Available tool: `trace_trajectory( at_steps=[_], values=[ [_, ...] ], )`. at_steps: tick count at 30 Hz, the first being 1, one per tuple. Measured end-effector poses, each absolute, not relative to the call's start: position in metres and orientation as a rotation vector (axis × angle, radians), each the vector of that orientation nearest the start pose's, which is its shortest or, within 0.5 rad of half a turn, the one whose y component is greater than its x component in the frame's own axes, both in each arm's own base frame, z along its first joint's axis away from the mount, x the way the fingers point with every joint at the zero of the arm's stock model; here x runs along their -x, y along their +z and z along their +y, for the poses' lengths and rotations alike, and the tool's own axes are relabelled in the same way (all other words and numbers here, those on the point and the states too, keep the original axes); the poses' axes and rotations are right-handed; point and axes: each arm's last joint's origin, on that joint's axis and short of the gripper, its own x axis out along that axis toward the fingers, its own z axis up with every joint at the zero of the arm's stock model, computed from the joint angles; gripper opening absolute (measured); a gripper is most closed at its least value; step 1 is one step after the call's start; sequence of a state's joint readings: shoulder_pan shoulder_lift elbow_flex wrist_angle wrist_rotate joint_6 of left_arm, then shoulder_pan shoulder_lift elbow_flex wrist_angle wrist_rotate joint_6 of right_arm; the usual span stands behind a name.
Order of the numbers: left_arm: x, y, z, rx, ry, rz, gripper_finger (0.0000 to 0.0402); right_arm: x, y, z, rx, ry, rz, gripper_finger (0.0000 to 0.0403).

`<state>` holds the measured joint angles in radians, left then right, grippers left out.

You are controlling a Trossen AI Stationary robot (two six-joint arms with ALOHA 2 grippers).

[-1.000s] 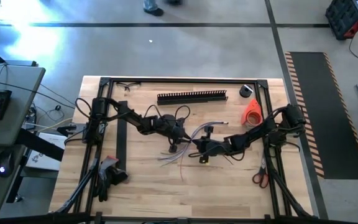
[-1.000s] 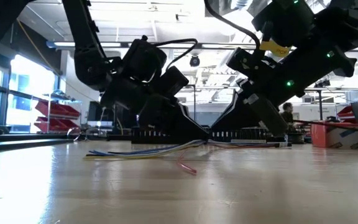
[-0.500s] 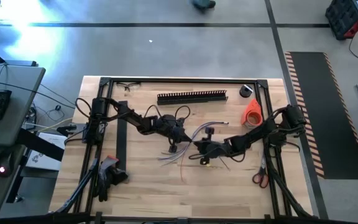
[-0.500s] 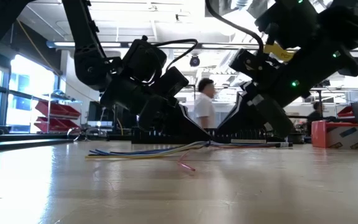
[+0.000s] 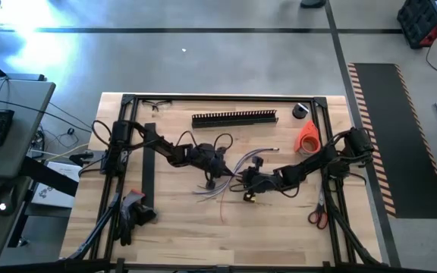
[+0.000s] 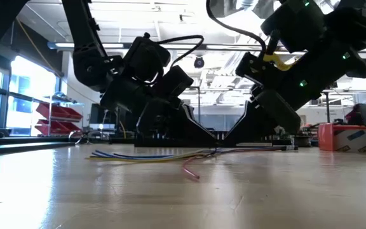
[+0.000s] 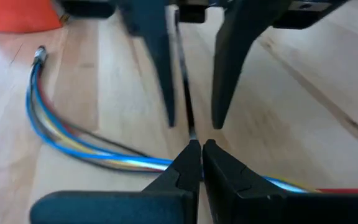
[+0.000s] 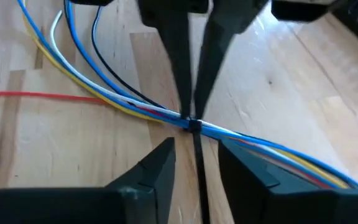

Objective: Ziptie cables
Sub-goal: Wrap the zip tie around the cable wire

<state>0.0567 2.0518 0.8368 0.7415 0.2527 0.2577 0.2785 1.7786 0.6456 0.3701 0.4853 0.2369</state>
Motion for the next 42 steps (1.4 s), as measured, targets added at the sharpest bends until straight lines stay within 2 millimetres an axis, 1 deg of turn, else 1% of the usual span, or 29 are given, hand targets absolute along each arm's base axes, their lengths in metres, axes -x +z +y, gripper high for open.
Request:
trace_trajectory(
  at_steps=[4, 8, 10, 13, 16, 18, 24, 28, 32, 35, 37, 39, 42],
  values=[
    [-0.369, 0.085, 0.009, -0.199, -0.265, 0.433, 0.0003, -0.293, 0.100, 0.067, 0.008, -0.269, 0.683, 0.0120],
    [-0.369, 0.085, 0.010, -0.208, -0.230, 0.438, 0.0003, -0.293, 0.100, 0.067, 0.009, -0.265, 0.685, 0.0115],
    [-0.370, 0.085, 0.010, -0.215, -0.203, 0.442, 0.0003, -0.293, 0.100, 0.067, 0.012, -0.259, 0.687, 0.0100],
    [-0.370, 0.086, 0.011, -0.225, -0.174, 0.436, 0.0006, -0.293, 0.100, 0.067, 0.012, -0.252, 0.689, 0.0063],
    [-0.371, 0.087, 0.011, -0.242, -0.175, 0.426, 0.0024, -0.293, 0.100, 0.067, 0.016, -0.252, 0.699, 0.0016],
    [-0.371, 0.087, 0.010, -0.243, -0.177, 0.422, 0.0044, -0.293, 0.099, 0.067, 0.016, -0.252, 0.699, 0.0007],
    [-0.371, 0.088, 0.008, -0.196, -0.230, 0.416, 0.0109, -0.293, 0.100, 0.066, 0.014, -0.254, 0.699, 0.0037],
    [-0.370, 0.087, 0.009, -0.199, -0.207, 0.430, 0.0137, -0.293, 0.100, 0.066, 0.029, -0.249, 0.698, 0.0062],
    [-0.370, 0.087, 0.009, -0.199, -0.206, 0.430, 0.0147, -0.293, 0.100, 0.063, -0.010, -0.314, 0.683, 0.0095],
    [-0.370, 0.087, 0.009, -0.199, -0.206, 0.429, 0.0148, -0.293, 0.096, 0.054, -0.083, -0.317, 0.726, 0.0112],
    [-0.370, 0.087, 0.009, -0.199, -0.207, 0.430, 0.0146, -0.292, 0.092, 0.049, -0.126, -0.287, 0.734, 0.0113],
    [-0.370, 0.087, 0.009, -0.200, -0.206, 0.430, 0.0145, -0.292, 0.091, 0.046, -0.156, -0.262, 0.705, 0.0111],
    [-0.370, 0.086, 0.009, -0.198, -0.206, 0.434, 0.0145, -0.290, 0.090, 0.046, -0.158, -0.258, 0.665, 0.0097]
  ],
)
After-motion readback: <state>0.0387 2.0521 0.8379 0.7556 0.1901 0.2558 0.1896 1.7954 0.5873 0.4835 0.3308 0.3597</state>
